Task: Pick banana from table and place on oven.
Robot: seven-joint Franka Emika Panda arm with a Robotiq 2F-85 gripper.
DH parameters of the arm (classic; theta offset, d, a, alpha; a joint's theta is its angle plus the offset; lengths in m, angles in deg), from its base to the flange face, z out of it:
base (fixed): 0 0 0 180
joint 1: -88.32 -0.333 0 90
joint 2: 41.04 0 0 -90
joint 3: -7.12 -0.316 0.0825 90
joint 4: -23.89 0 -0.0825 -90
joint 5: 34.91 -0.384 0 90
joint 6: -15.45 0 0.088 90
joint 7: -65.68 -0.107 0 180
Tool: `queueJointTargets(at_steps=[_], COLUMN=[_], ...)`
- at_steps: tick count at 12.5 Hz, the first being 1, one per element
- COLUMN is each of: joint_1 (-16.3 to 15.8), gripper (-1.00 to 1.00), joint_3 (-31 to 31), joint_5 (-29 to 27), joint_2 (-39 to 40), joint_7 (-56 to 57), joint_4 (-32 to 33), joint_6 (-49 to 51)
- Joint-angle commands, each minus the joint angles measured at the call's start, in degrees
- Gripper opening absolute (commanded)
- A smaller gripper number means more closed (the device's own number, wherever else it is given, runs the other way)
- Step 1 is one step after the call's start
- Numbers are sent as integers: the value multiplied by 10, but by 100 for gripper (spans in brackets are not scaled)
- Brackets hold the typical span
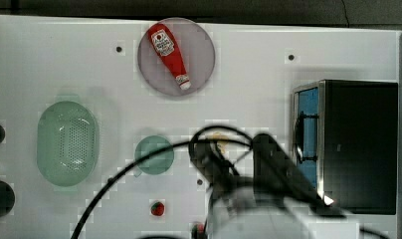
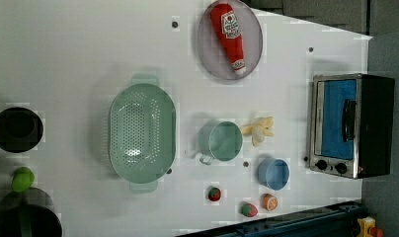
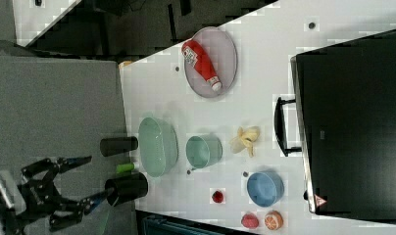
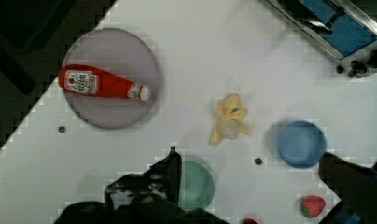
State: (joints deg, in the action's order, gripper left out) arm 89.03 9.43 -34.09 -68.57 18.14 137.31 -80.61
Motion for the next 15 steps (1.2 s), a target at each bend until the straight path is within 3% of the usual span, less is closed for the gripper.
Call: queueJointTargets(at_steps=[1, 10, 15], joint_1=[0, 0, 0], gripper=[100, 100, 100], joint_3=[5, 6, 6], joint_5=[3, 3, 3], joint_2=[101, 283, 408], joint_7=[17, 18, 17], joint_4=[81, 238, 259], joint_6=[-42, -438, -538])
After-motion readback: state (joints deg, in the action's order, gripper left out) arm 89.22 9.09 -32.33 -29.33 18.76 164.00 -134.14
